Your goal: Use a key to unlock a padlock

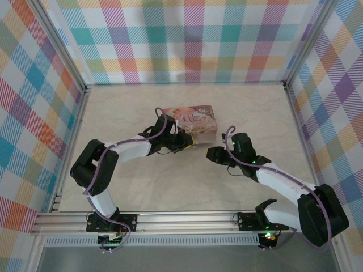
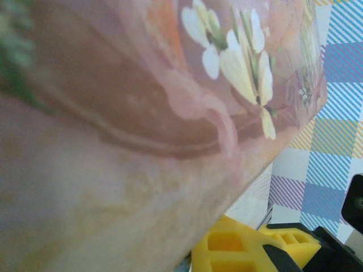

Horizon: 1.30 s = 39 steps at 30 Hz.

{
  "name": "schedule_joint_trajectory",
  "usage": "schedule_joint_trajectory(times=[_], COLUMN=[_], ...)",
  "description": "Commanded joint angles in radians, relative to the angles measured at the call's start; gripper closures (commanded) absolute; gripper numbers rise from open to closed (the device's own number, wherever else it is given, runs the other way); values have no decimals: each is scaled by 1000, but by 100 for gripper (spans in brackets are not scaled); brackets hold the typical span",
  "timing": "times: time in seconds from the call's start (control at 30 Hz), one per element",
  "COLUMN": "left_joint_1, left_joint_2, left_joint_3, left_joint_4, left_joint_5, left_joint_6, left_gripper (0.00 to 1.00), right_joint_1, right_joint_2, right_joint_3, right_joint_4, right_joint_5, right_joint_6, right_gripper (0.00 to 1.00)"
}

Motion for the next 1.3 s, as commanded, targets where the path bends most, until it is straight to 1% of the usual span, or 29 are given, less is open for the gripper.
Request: schedule_joint_trajectory(times=[0.0, 0.17, 0.4, 0.6, 0.9, 1.27], left_joint_1=[-16, -15, -16, -16, -16, -16], left_joint_2=[-44, -40, -42, -44, -47, -54], left_joint_3=[46, 51, 51, 51, 53, 56], left_joint_4=[-8, -9, -4, -1, 0, 4], left_joint_5=[20, 25, 30, 35, 45, 51], left_joint_6=[7, 8, 2, 1, -4, -7], left_gripper=[98, 98, 97, 97, 97, 97], right_joint_1=[29, 85, 139, 174, 191, 206], right_joint_2=[-5, 13, 108, 190, 279, 355], right_joint_3=[46, 86, 152, 211, 278, 351], right_joint_4=[-62, -75, -58, -53, -65, -108], right_joint_5=[47, 113, 151, 198, 259, 307], right_joint_6=[-109, -177, -240, -285, -320, -367], right_gripper=[70, 66, 58, 55, 55, 60])
